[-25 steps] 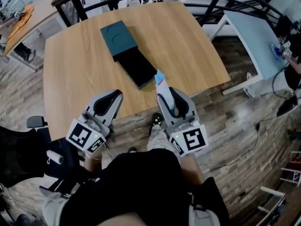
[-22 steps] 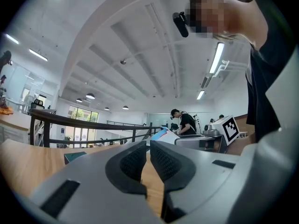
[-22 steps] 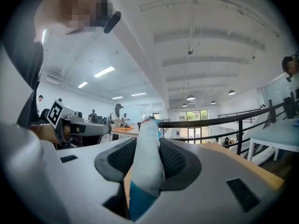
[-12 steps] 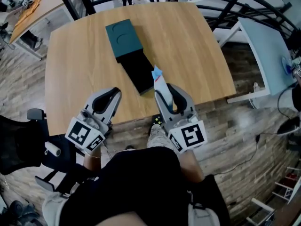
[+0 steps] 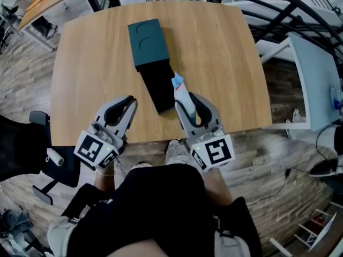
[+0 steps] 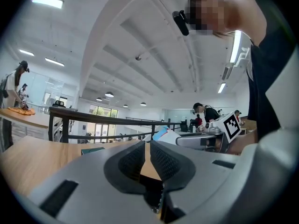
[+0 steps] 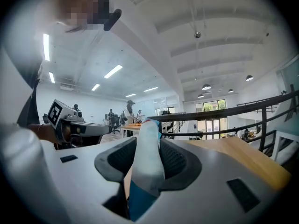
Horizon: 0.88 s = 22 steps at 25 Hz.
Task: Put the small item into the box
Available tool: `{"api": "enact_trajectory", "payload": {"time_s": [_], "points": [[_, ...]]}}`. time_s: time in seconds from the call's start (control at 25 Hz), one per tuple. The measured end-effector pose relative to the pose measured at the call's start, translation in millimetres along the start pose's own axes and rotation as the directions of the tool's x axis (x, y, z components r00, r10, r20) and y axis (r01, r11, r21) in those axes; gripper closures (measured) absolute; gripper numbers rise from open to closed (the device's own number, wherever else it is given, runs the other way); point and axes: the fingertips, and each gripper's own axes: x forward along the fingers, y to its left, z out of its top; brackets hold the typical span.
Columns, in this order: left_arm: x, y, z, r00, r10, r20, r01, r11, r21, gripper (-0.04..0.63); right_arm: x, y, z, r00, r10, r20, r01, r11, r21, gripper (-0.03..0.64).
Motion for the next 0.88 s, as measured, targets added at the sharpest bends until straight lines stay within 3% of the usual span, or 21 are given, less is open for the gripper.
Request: {"api": "enact_trajectory", "payload": {"time_s": [0.36, 0.88], "points": [[24, 22, -1, 0.998, 0.061, -0.001, -0.061, 0.998, -0.005, 0.572, 32, -14, -12, 0.995, 0.092, -0.029, -0.091, 0.996, 0.020, 0.460], [43, 78, -20, 0.997, 0.009, -0.076, -0.009, 1.000, -0.004, 0.571, 96, -21, -51, 0.988, 0.028, -0.149, -0.024, 0.999, 0.026, 0.460]]}}
